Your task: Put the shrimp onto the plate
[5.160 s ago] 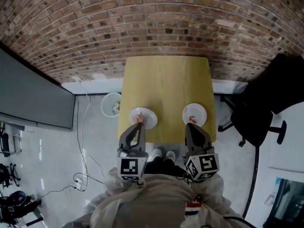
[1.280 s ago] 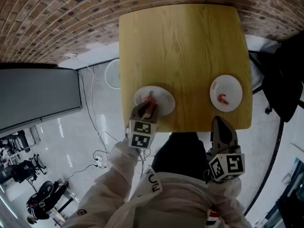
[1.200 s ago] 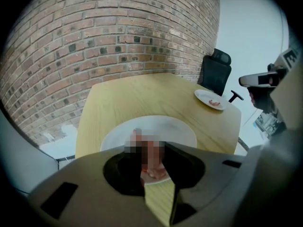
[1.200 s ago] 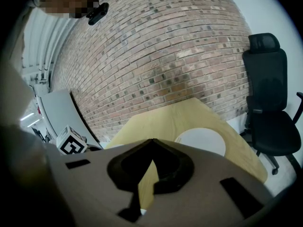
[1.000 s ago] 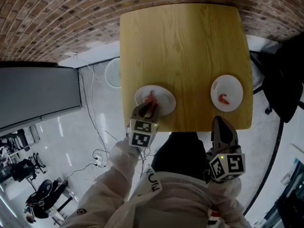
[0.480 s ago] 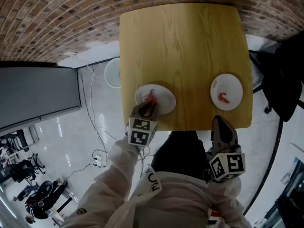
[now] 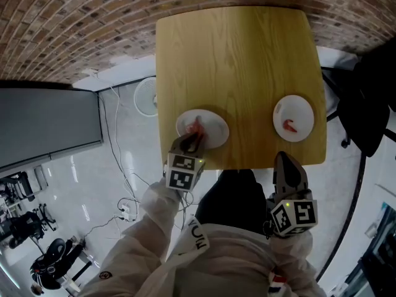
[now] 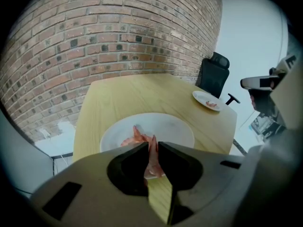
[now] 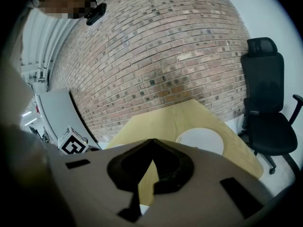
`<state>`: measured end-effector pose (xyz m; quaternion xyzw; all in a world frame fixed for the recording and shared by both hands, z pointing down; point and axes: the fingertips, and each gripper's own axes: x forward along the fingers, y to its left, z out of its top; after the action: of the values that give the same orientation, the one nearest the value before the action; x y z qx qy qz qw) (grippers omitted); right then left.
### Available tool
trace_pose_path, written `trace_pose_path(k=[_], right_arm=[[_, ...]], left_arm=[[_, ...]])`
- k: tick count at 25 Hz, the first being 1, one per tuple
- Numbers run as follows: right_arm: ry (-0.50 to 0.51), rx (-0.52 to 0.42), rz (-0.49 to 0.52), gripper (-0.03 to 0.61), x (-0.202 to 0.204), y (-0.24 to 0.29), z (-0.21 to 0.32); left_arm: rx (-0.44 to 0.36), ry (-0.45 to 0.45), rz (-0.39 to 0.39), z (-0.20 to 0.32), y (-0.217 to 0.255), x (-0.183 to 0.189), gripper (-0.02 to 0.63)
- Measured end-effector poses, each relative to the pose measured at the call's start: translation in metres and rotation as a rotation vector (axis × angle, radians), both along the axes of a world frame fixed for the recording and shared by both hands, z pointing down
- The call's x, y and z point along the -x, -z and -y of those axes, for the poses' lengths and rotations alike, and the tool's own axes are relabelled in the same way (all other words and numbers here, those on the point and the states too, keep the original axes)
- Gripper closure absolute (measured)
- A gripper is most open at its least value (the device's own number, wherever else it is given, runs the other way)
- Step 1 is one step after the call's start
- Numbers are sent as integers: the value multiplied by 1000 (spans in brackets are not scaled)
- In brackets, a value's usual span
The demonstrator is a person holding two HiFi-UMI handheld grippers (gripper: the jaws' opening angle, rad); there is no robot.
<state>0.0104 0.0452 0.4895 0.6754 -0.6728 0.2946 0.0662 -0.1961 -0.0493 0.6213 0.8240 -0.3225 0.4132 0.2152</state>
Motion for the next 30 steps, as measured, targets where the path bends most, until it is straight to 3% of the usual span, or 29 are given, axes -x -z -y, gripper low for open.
trace_pose_path(k=[11,20,30], right_arm=[[-20,-21,-26,555,7,16,-6],[-22,-57,6,555,-4,26,-9],[-53,-76,15,555,-61,32,-27]], left_arm=[[-39,-19,-32,6,18,-2,546],[-83,-24,-1,5,37,-8,548],[-112,-74,1,-13,54,-74,548]])
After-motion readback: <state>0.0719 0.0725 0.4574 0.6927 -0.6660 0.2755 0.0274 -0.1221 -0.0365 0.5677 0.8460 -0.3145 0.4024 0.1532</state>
